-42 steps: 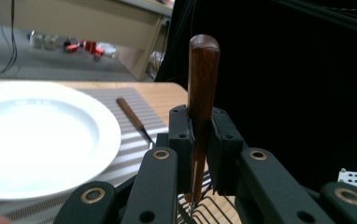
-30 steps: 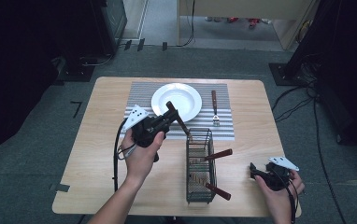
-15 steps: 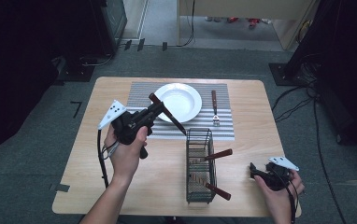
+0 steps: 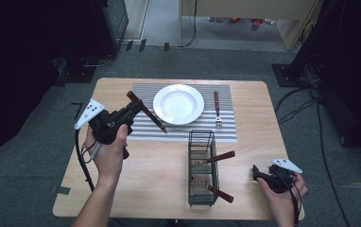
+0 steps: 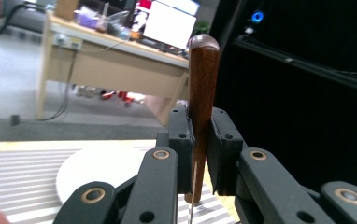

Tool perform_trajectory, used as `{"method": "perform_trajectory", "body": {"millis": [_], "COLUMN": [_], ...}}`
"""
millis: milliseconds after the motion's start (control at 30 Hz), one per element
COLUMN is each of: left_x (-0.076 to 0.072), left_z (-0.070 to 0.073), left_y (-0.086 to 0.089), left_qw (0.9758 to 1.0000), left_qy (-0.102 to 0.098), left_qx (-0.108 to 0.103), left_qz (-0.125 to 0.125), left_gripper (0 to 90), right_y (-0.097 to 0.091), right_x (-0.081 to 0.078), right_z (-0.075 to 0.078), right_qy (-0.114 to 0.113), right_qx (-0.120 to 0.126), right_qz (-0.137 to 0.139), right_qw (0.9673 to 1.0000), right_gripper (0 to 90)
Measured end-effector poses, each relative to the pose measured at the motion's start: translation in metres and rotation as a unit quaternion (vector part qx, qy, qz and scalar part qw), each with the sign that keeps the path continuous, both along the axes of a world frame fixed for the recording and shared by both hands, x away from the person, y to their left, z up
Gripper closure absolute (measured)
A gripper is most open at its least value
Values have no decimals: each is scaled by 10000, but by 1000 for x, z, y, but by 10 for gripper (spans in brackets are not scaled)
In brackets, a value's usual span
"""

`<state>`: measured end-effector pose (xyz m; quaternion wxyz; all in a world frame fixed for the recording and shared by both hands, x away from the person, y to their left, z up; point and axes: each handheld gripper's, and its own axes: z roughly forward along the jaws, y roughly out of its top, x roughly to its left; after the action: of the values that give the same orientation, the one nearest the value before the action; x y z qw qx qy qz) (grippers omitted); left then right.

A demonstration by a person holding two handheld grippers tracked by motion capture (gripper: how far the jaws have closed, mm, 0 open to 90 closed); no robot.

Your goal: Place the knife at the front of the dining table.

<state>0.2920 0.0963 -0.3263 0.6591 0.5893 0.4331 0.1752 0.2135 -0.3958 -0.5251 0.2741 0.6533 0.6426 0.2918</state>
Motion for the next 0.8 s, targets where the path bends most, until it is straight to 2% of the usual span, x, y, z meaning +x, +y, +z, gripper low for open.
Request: {"method": "perform_trajectory", "body": {"millis": [100,200,267,333,367,400,467,500,533,567,600,633,667,733,767,800], "left_x": [7,16,19,28,28,34,40,40,46,46,51,54,54,61,61,67], "left_z": [-8,-17,-20,-27,-27,-32,-35,-35,-38,-38,-41,-43,-43,-46,-46,-49], "left_y": [11,20,22,26,26,28,28,28,28,28,28,28,28,27,27,26], "left_qw": [9996,9980,9973,9944,9944,9926,9900,9900,9868,9868,9840,9828,9828,9801,9801,9782], "left_qy": [92,246,301,462,462,579,667,667,755,755,848,888,888,970,970,1019], "left_qx": [110,328,383,650,650,767,948,948,1138,1138,1286,1343,1343,1464,1464,1545], "left_qz": [249,477,541,693,693,746,808,808,873,873,894,902,902,926,926,942], "left_gripper": [821,821,822,822,822,822,822,822,822,822,822,823,822,823,822,823], "right_y": [0,0,0,0,0,0,0,0,0,0,0,0,0,0,0,0], "right_x": [0,0,0,0,0,0,0,0,0,0,0,0,0,0,0,0], "right_z": [0,0,0,0,0,0,0,0,0,0,0,0,0,0,0,0], "right_qy": [3,0,1,4,7,3,6,6,5,5,4,5,2,4,4,5], "right_qx": [5,2,-4,-1,1,-4,1,1,2,2,-1,0,-1,-1,-1,0], "right_qz": [0,0,8,4,3,5,1,1,3,3,5,4,5,7,7,6], "right_qw": [10000,10000,10000,10000,10000,10000,10000,10000,10000,10000,10000,10000,10000,10000,10000,10000], "right_gripper": [132,132,132,132,132,132,132,132,132,132,132,132,132,132,132,132]}}
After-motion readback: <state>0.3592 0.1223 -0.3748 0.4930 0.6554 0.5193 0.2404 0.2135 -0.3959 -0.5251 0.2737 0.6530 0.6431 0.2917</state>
